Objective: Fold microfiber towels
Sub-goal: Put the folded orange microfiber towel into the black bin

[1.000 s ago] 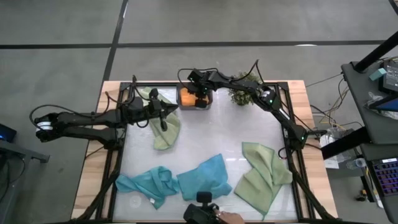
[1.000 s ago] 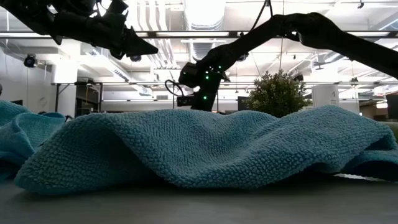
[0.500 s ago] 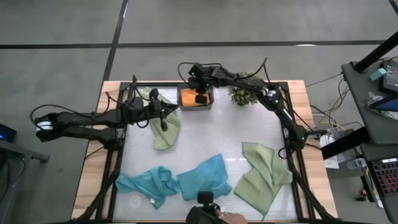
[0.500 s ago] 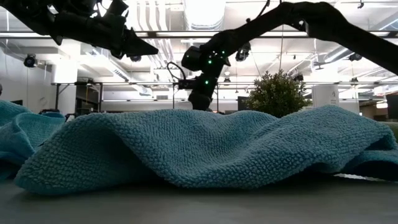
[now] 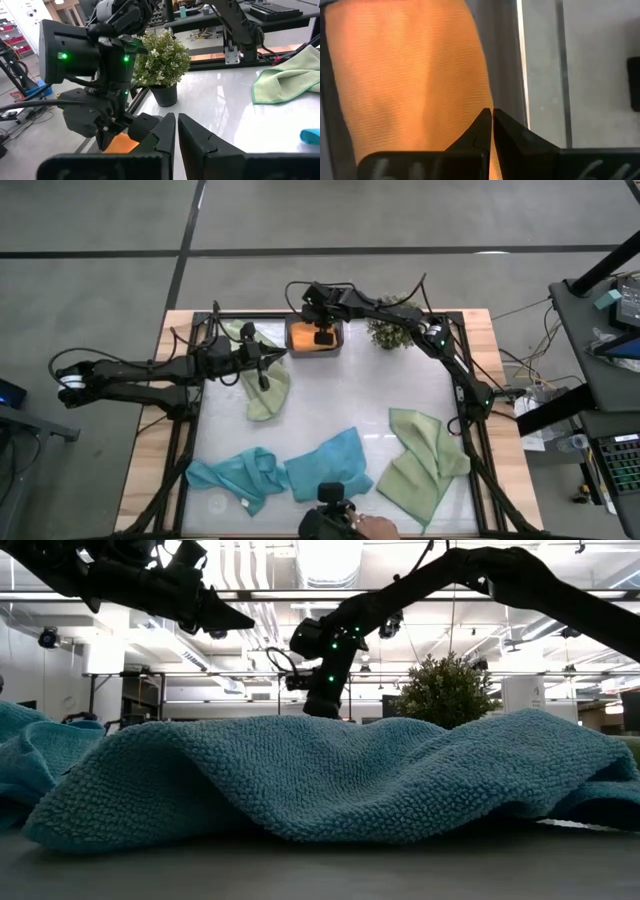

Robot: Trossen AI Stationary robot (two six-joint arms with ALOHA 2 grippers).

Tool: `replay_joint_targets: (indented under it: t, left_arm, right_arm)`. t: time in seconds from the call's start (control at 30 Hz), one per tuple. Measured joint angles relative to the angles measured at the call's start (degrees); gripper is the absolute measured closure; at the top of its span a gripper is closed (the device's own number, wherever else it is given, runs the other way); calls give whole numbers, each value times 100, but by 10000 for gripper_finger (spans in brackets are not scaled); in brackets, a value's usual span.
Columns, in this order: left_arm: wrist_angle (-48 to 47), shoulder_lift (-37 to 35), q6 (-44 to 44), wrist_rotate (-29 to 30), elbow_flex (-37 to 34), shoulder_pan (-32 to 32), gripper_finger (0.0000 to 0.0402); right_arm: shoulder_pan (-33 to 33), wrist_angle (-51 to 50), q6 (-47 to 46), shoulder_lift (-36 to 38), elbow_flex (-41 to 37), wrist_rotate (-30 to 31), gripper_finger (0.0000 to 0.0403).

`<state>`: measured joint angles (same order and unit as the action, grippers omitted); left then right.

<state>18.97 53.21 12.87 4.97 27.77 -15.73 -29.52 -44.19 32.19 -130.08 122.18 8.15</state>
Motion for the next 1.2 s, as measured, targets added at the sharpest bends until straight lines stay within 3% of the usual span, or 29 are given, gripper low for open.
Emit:
replay_joint_targets:
  t: [0.53,0.97,1.2]
  left_arm:
    - [1,0,6,0,0,0,394]
    - [1,2,7,0,0,1,394]
    - [-1,2,6,0,0,2,394]
  right_arm:
    - [92,-351,155,-258,-120,-210,392]
    - [235,-501,-138,-193,322,-252,392]
    - [447,-701,-381,-160,372,-1340,392]
